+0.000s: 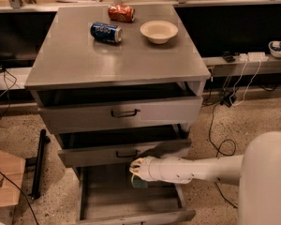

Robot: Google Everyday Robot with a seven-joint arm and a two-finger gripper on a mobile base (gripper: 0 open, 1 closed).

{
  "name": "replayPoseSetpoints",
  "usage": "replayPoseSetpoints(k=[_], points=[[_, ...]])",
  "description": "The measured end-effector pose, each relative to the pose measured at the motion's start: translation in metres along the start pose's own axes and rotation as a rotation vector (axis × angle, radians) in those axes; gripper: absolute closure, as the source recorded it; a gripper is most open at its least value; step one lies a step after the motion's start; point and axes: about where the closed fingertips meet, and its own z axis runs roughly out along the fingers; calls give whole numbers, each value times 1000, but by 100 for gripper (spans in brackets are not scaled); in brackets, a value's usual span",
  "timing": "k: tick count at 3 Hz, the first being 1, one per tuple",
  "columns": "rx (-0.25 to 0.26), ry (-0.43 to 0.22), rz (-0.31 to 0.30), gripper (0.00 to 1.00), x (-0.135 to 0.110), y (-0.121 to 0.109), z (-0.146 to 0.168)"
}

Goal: Pick sponge from bottom drawer and place on counter

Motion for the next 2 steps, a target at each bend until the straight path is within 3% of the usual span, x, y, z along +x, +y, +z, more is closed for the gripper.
replayPoseSetpoints(k=[1, 2], points=[[0, -7, -14, 100, -6, 33, -7], [-1, -7, -14, 100, -6, 34, -7]])
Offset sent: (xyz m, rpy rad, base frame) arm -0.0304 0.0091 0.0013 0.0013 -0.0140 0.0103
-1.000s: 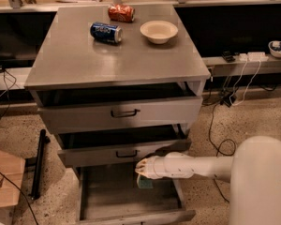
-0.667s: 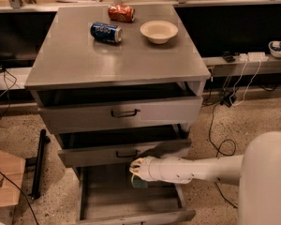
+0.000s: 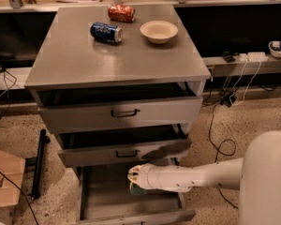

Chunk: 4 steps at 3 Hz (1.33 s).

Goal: Pick sponge from bottom drawer and place on counter

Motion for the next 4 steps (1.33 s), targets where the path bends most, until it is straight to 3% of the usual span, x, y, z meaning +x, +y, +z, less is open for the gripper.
replayPoseSetpoints(k=[1, 3, 4], points=[[-28, 15, -24, 100, -5, 4, -7], [-85, -177, -253, 100, -57, -3, -49], [-129, -283, -385, 100, -88, 10, -84]])
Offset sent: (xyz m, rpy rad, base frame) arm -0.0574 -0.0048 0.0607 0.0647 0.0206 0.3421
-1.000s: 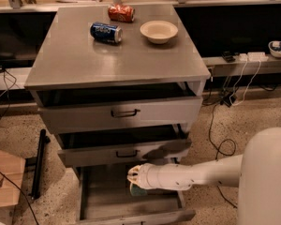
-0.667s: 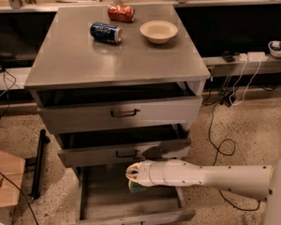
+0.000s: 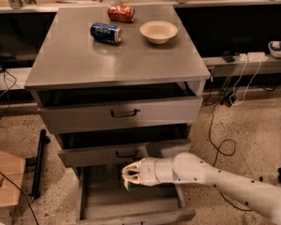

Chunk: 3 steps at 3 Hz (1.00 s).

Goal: Pick sponge from bottom drawer and place on counter

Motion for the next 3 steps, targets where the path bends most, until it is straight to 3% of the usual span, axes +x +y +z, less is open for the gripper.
replayPoseSetpoints(k=[1, 2, 3], points=[[-56, -67, -147, 100, -56, 11, -30], [-71, -86, -273, 100, -101, -2, -57], [-35, -76, -342, 100, -133, -32, -80]])
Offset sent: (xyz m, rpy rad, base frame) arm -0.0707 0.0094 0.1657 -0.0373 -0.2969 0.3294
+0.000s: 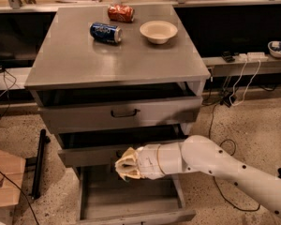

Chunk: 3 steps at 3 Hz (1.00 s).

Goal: Pick sponge from bottom drawer and place on counter

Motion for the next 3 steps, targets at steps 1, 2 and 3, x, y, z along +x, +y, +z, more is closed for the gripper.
replayPoseSetpoints(k=[1, 2, 3], points=[[23, 46, -44, 100, -13, -44, -17], [9, 125, -110, 100, -32, -84, -29], [-8, 224, -170, 100, -54, -126, -43]])
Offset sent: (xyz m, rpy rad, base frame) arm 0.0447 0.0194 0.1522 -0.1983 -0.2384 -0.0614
